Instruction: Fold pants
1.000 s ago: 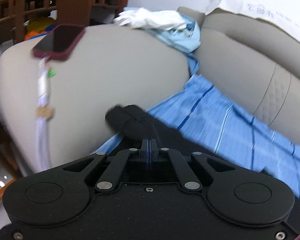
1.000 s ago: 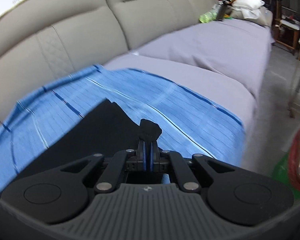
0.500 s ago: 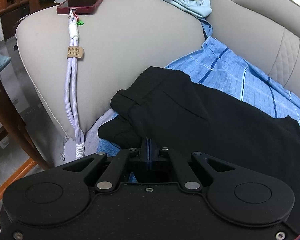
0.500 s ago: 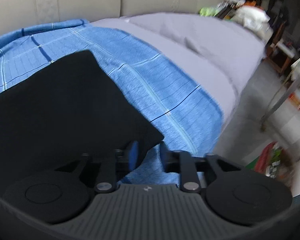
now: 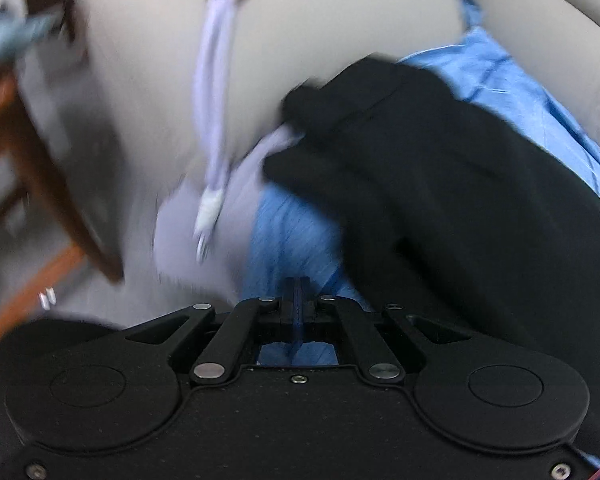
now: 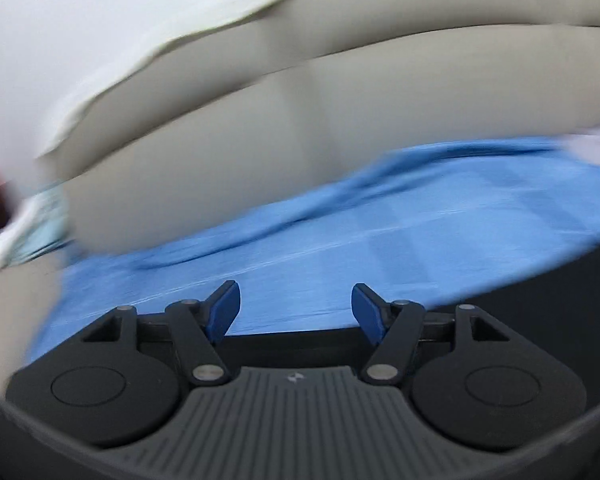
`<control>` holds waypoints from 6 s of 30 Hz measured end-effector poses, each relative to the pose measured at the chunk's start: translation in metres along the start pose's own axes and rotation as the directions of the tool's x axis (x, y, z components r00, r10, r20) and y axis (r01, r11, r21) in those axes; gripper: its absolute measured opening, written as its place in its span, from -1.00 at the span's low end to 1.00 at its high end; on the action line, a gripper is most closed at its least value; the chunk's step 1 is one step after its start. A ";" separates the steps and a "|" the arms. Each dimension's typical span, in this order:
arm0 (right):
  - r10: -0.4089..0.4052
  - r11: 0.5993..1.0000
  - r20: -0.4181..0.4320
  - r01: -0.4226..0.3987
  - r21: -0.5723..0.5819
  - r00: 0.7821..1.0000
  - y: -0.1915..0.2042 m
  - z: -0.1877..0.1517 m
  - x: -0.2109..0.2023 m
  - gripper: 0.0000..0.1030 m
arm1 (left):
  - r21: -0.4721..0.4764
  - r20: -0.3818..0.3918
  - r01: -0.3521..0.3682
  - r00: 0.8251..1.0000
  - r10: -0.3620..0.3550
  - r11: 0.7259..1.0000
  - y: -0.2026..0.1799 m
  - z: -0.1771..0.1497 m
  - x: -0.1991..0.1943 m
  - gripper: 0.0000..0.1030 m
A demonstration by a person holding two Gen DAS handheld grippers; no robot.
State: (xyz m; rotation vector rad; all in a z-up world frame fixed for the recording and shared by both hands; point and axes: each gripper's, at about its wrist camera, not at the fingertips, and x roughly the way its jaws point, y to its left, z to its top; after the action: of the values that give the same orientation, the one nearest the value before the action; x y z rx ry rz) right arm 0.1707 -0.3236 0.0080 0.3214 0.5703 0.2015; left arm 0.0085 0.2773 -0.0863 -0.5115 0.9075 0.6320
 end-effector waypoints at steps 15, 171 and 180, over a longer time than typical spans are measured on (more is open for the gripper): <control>0.102 0.915 -0.237 -0.184 -0.358 0.966 0.192 -0.065 0.154 0.47 | 0.030 0.277 0.378 0.886 -0.371 0.925 0.007 0.000 -0.061 -0.28; -0.487 0.697 0.048 0.354 0.623 0.872 -0.251 -0.104 -0.111 0.91 | 0.666 0.213 0.239 0.847 -0.487 0.706 -0.335 -0.049 0.028 0.12; -0.412 0.767 0.050 0.317 0.558 0.910 -0.268 -0.086 -0.100 0.99 | 0.665 0.215 0.236 0.848 -0.484 0.708 -0.334 -0.050 0.027 0.13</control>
State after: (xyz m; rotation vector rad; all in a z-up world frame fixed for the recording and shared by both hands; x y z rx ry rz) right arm 0.0660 -0.5798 -0.1050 0.7621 0.5005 -0.3811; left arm 0.2247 0.0158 -0.0878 0.0441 0.5639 0.0241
